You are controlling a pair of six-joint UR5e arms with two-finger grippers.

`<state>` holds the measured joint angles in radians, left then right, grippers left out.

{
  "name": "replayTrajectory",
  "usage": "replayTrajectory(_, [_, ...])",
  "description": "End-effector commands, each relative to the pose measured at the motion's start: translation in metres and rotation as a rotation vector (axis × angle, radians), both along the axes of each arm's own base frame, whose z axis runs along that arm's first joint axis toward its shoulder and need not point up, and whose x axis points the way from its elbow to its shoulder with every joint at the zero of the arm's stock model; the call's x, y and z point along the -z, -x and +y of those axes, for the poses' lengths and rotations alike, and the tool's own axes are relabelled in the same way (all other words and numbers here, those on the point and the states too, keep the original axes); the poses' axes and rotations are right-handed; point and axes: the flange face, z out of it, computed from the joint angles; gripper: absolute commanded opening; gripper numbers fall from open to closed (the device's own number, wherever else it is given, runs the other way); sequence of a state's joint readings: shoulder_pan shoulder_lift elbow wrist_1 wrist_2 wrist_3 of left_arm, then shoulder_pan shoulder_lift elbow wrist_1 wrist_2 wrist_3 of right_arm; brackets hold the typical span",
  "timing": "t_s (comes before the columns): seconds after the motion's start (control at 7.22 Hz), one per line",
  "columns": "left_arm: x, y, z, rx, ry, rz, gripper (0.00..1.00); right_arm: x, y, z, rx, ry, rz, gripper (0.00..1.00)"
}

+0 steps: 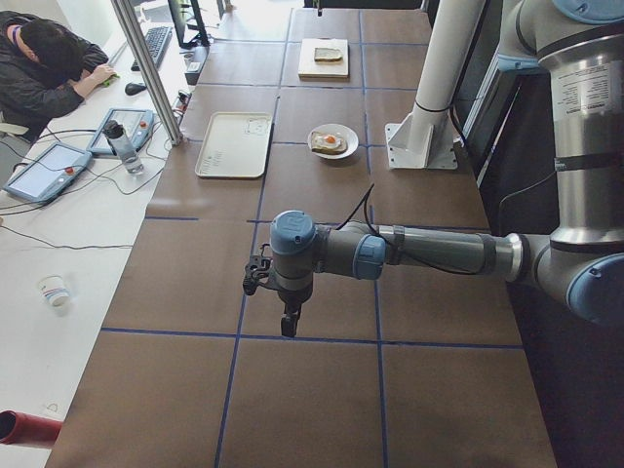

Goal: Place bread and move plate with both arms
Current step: 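Move the right gripper down toward the bread slice on the bamboo board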

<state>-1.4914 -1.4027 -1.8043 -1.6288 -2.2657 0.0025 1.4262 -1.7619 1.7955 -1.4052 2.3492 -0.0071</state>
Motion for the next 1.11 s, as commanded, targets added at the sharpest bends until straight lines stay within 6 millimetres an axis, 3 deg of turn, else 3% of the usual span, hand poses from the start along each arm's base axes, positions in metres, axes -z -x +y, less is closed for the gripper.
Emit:
replayTrajectory(0.0, [0.004,0.004,-0.016,0.015,-0.014,-0.060,1.00,0.010,0.016,-0.003,-0.049,0.027,-0.020,1.00])
replayTrajectory(0.28, [0.013,0.002,-0.024,0.010,-0.063,-0.049,1.00,0.026,0.076,0.004,-0.134,0.058,-0.091,1.00])
replayTrajectory(0.42, [0.016,0.001,-0.027,0.011,-0.096,-0.046,1.00,0.025,0.093,0.016,-0.164,0.073,-0.135,1.00])
replayTrajectory(0.69, [0.004,0.000,-0.030,0.010,-0.116,-0.045,1.00,0.005,0.112,0.040,-0.171,0.074,-0.187,0.97])
replayTrajectory(0.97, [-0.007,0.001,-0.032,0.012,-0.149,-0.042,1.00,-0.034,0.123,0.050,-0.164,0.088,-0.169,0.90])
